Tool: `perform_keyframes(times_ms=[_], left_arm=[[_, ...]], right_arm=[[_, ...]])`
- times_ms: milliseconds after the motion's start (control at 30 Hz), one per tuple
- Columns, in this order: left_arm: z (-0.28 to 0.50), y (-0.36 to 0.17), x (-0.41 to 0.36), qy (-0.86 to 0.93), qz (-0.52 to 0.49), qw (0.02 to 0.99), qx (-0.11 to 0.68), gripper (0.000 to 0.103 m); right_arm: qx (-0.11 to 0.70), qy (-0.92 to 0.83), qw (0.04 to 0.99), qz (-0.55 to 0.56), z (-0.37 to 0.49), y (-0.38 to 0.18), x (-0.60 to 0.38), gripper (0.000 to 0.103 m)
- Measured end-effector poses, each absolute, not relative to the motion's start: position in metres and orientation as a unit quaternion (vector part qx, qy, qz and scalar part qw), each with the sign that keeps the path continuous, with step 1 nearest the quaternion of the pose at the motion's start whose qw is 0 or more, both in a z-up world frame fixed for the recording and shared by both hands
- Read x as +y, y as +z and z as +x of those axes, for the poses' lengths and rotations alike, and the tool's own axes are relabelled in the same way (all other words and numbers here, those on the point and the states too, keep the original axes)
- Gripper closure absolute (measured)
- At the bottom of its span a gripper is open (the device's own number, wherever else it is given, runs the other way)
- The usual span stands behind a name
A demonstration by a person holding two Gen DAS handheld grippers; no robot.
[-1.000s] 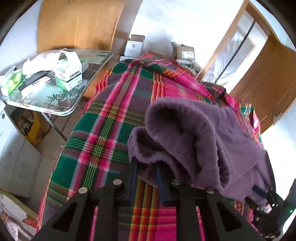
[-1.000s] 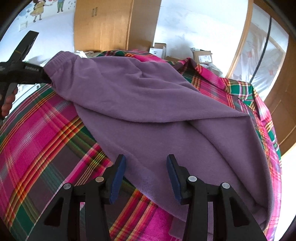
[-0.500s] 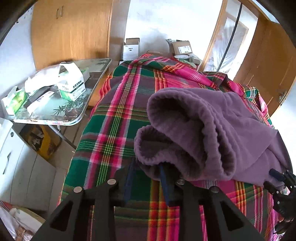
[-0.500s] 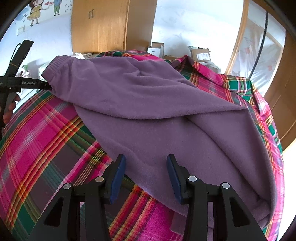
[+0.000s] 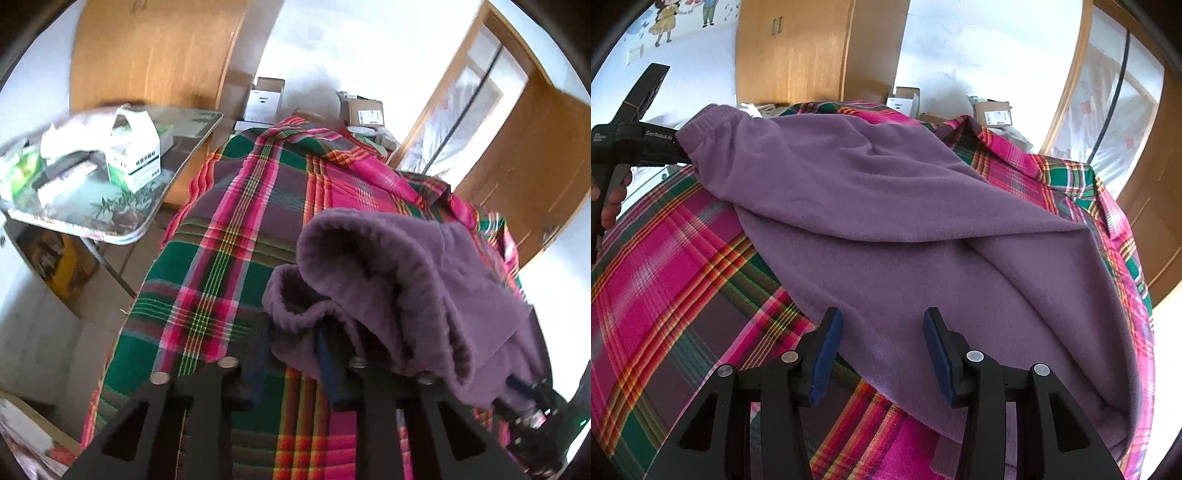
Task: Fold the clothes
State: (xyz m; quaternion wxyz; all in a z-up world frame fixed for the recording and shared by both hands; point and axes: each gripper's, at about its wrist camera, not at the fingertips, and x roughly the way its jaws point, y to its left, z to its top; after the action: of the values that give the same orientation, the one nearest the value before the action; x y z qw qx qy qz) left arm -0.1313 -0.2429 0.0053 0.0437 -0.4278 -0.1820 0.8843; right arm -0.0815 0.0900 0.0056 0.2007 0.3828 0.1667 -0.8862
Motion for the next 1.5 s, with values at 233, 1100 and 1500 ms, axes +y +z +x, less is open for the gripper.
perform_keyframes(times_ms=[233, 1100, 1500], left_arm=[[-0.126, 0.017, -0.248, 0.885, -0.410, 0.043, -0.218, 0.092], [-0.132, 0.049, -0.274, 0.894, -0.359, 0.013, -0.268, 0.092], [-0.128, 0.050, -0.281, 0.891, -0.359, 0.005, -0.277, 0.092]], right_arm=[[0.172, -0.881, 0.219, 0.381, -0.077, 0.006, 0.083, 0.078], [0.160, -0.862, 0.274, 0.395, -0.089, 0.004, 0.069, 0.050], [0.165, -0.870, 0.256, 0.387, -0.088, 0.006, 0.066, 0.099]])
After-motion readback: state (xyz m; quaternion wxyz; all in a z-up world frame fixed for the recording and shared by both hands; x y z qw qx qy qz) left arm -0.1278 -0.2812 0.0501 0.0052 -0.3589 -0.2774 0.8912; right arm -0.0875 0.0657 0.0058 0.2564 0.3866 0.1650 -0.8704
